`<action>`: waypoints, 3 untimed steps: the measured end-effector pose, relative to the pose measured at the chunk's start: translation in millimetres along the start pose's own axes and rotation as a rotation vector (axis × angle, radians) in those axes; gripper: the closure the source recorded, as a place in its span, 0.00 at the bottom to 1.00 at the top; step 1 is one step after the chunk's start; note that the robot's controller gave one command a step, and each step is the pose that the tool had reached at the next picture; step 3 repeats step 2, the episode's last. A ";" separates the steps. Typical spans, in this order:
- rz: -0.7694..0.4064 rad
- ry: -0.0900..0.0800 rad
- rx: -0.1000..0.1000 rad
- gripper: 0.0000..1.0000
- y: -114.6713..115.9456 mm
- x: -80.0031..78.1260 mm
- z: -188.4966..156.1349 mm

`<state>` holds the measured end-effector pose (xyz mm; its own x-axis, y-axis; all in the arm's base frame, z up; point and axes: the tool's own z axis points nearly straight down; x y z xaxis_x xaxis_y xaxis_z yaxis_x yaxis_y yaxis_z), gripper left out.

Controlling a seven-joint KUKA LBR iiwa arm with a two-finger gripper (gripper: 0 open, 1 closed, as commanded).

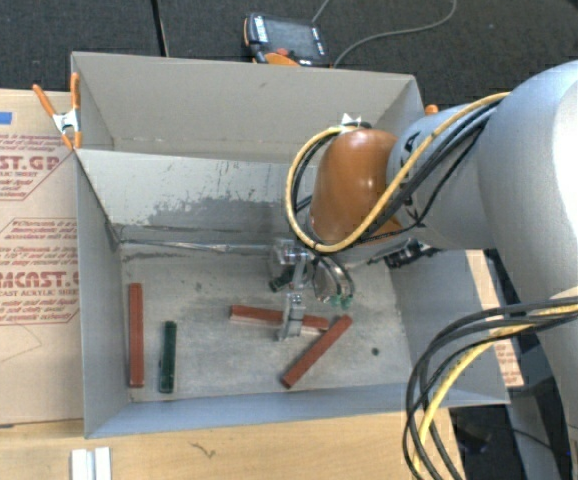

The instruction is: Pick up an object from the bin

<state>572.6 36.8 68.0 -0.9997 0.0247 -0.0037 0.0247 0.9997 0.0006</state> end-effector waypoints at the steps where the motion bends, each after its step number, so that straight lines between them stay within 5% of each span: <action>1: 0.001 0.002 0.000 1.00 0.1 -0.6 -4.9; 2: -0.038 -0.007 -0.001 1.00 28.8 4.3 -147.4; 3: -0.038 -0.007 -0.001 1.00 28.8 4.3 -147.4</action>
Offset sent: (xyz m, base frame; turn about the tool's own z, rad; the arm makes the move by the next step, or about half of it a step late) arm 0.0000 0.0000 0.0000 0.0000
